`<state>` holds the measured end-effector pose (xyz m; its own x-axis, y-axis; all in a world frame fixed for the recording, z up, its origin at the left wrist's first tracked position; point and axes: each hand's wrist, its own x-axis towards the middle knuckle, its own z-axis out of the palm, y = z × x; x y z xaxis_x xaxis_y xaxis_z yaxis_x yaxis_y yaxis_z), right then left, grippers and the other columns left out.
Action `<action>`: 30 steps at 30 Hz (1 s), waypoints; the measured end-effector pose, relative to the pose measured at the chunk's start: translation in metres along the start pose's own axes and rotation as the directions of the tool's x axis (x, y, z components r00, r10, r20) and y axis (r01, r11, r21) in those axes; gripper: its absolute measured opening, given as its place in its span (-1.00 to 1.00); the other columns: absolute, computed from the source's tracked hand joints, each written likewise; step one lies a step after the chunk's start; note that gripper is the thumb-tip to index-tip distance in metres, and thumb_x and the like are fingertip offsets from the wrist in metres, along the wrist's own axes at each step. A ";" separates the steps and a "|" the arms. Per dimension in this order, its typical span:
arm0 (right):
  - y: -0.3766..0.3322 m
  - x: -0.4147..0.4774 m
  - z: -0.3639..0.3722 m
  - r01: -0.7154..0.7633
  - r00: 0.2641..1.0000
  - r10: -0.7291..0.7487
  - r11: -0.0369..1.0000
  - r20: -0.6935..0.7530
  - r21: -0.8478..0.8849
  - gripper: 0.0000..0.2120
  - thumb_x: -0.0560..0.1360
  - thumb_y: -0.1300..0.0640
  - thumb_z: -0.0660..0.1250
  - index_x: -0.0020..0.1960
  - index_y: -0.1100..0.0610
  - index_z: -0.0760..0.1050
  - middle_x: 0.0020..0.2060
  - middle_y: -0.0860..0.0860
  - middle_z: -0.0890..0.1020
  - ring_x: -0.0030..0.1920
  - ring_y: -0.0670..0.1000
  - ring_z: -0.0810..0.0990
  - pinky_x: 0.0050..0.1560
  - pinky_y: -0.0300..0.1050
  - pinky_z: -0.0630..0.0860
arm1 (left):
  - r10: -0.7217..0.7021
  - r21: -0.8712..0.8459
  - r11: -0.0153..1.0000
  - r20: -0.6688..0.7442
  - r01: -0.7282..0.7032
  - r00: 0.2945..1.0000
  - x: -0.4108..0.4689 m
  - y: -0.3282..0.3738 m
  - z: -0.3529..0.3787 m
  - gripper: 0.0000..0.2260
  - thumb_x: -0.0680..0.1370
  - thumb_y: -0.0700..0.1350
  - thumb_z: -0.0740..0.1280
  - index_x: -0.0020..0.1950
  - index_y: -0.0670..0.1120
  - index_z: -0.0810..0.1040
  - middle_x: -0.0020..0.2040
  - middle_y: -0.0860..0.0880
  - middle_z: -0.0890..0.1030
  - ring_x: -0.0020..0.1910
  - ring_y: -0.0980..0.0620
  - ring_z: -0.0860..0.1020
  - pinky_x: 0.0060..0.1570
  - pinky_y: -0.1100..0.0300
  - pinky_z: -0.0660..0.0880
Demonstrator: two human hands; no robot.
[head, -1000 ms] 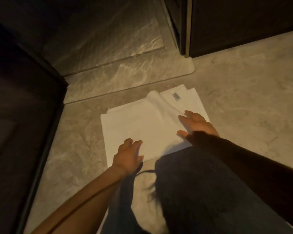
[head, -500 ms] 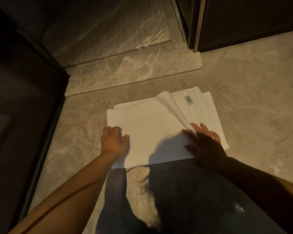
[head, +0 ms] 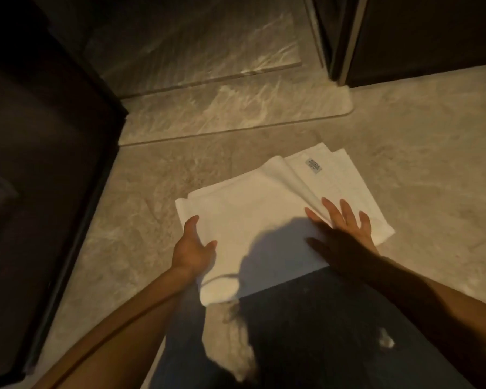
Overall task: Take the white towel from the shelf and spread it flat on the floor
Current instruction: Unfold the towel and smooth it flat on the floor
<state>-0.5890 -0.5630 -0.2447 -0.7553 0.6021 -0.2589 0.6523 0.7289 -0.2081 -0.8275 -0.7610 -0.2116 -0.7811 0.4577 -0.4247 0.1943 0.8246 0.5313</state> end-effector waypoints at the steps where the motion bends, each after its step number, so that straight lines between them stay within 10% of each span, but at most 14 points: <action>1: -0.004 0.009 -0.002 0.045 0.999 -0.045 0.999 -0.007 -0.028 -0.36 0.48 -0.34 0.01 0.47 -0.24 -0.13 0.53 -0.03 -0.09 0.51 0.15 -0.14 0.42 0.27 -0.17 | -0.031 -0.021 0.999 -0.022 0.031 0.999 -0.008 -0.007 -0.003 -0.35 0.49 -0.09 0.38 0.49 0.01 0.12 0.35 -0.13 0.45 0.30 -0.17 0.44 0.25 0.07 0.37; 5: -0.022 0.064 -0.016 0.250 0.968 -0.245 0.959 0.051 -0.130 -0.38 0.51 -0.28 0.06 0.47 -0.24 -0.14 0.53 -0.03 -0.15 0.51 0.10 -0.20 0.43 0.23 -0.21 | -0.131 -0.094 0.987 -0.010 0.129 0.991 -0.044 -0.038 -0.015 -0.33 0.49 -0.11 0.38 0.48 -0.01 0.09 0.31 -0.14 0.47 0.28 -0.16 0.46 0.28 0.01 0.41; 8: -0.056 0.095 -0.021 0.188 0.977 -0.200 0.972 -0.078 -0.138 -0.44 0.53 -0.19 0.12 0.48 -0.17 0.01 0.53 -0.01 -0.14 0.50 0.13 -0.18 0.42 0.28 -0.14 | -0.136 0.169 0.974 -0.108 0.153 0.985 -0.064 -0.056 -0.019 -0.41 0.43 0.00 0.42 0.37 0.02 0.22 0.26 -0.18 0.37 0.23 -0.19 0.42 0.19 -0.06 0.47; 13: -0.115 0.071 0.006 0.129 0.992 -0.129 0.989 -0.011 0.078 -0.38 0.51 -0.22 0.13 0.49 -0.04 0.07 0.53 0.09 -0.06 0.50 0.19 -0.05 0.44 0.19 -0.03 | 0.222 0.598 0.788 -0.050 -0.149 0.974 -0.054 -0.055 -0.025 -0.27 0.42 0.19 0.35 0.50 0.14 0.07 0.52 -0.09 0.05 0.48 -0.11 0.06 0.39 0.03 0.20; 17: -0.094 0.056 0.012 0.262 0.962 -0.266 0.963 0.059 0.067 -0.27 0.49 -0.29 0.12 0.51 -0.10 -0.13 0.53 0.08 -0.21 0.50 0.15 -0.23 0.45 0.14 -0.22 | 0.312 0.583 0.737 0.157 -0.343 0.937 -0.028 -0.039 -0.017 -0.34 0.47 0.27 0.15 0.52 0.12 0.09 0.56 -0.06 0.04 0.53 -0.07 0.04 0.46 0.07 0.10; 24: -0.062 0.056 -0.009 0.383 0.895 -0.396 0.918 0.204 0.099 -0.31 0.50 -0.24 0.18 0.50 -0.15 -0.07 0.53 0.00 -0.21 0.50 0.08 -0.25 0.46 0.06 -0.20 | 0.272 0.491 0.825 0.087 -0.279 0.958 -0.009 -0.021 0.000 -0.44 0.52 0.19 0.21 0.48 0.13 0.14 0.55 -0.06 0.07 0.51 -0.08 0.06 0.41 0.01 0.14; 30: -0.055 0.053 -0.016 0.384 0.910 -0.402 0.908 0.097 0.165 -0.42 0.45 -0.21 0.30 0.41 -0.09 0.24 0.50 0.05 0.12 0.48 0.09 0.06 0.45 0.10 0.09 | 0.217 0.579 0.771 0.153 -0.265 0.964 -0.028 -0.018 0.005 -0.42 0.49 0.26 0.20 0.45 0.16 0.12 0.49 -0.01 0.10 0.38 -0.13 0.16 0.25 -0.14 0.36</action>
<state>-0.6661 -0.5663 -0.2315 -0.9439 0.2234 -0.2431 0.3131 0.8394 -0.4443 -0.8065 -0.7870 -0.2132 -0.6200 0.6711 -0.4065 0.7008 0.7066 0.0976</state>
